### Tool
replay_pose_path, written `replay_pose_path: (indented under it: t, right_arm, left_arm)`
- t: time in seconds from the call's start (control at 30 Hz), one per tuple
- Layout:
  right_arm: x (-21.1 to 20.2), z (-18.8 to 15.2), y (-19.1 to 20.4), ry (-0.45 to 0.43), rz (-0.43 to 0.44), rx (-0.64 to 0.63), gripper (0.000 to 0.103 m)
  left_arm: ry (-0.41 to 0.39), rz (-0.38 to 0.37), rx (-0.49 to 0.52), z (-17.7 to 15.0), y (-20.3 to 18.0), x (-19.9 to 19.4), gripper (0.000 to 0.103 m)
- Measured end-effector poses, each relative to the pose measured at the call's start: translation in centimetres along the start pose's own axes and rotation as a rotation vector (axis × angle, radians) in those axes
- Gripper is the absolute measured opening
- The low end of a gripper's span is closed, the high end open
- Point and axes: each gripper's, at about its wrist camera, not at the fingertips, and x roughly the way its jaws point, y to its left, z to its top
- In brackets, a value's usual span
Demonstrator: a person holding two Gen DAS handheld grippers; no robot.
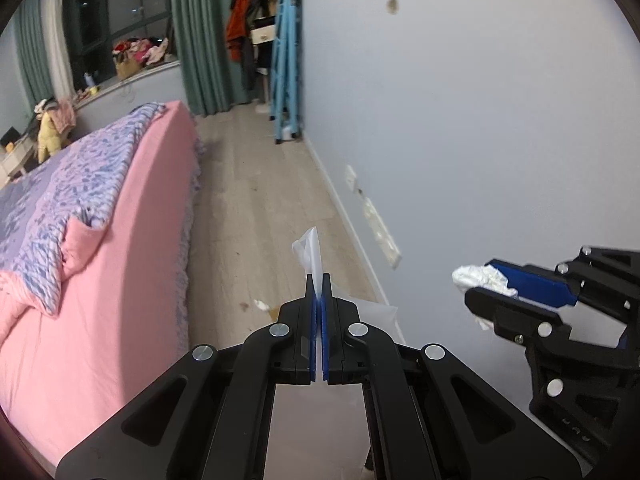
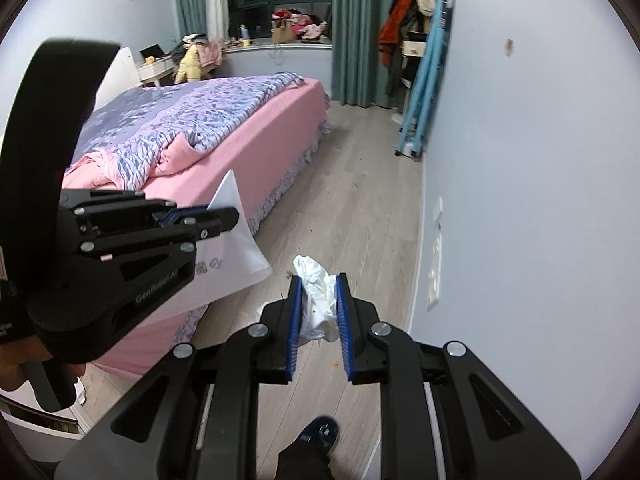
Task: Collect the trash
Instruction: 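Carry the bag in the left tool and tissue in the right tool toward the window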
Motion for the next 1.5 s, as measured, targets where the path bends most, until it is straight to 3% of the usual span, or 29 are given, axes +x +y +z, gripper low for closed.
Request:
replay_pose_path:
  t: [0.27, 0.43, 0.6, 0.87, 1.17, 1.3, 1.5]
  right_arm:
    - [7.1, 9.9, -4.7, -0.019, 0.072, -0.05, 0.018]
    - [12.7, 15.8, -6.9, -0.028, 0.069, -0.096, 0.018]
    - [16.4, 21.8, -9.4, -0.015, 0.035, -0.086, 0.018]
    - [24.7, 31.2, -15.0, -0.028, -0.002, -0.032, 0.018]
    - [36.3, 44.5, -23.1, -0.052, 0.06, -0.025, 0.018]
    - [40.5, 51.3, -25.2, -0.077, 0.079, -0.084, 0.018]
    - [47.1, 60.2, -26.8, -0.081, 0.111, -0.134, 0.018]
  left_arm:
    - [-0.003, 0.085, -0.111, 9.2, 4.2, 6.1, 0.0]
    - [-0.025, 0.092, -0.147, 14.7, 7.8, 11.1, 0.0]
    - [-0.04, 0.053, -0.118, 21.7, 10.5, 16.1, 0.0]
    - [-0.047, 0.061, -0.084, 33.3, 13.4, 25.9, 0.0]
    - [-0.038, 0.117, -0.123, 47.2, 17.9, 37.9, 0.0]
    - [-0.05, 0.148, -0.169, 53.9, 21.3, 42.0, 0.0]
    - [-0.054, 0.179, -0.223, 61.0, 27.1, 47.6, 0.001]
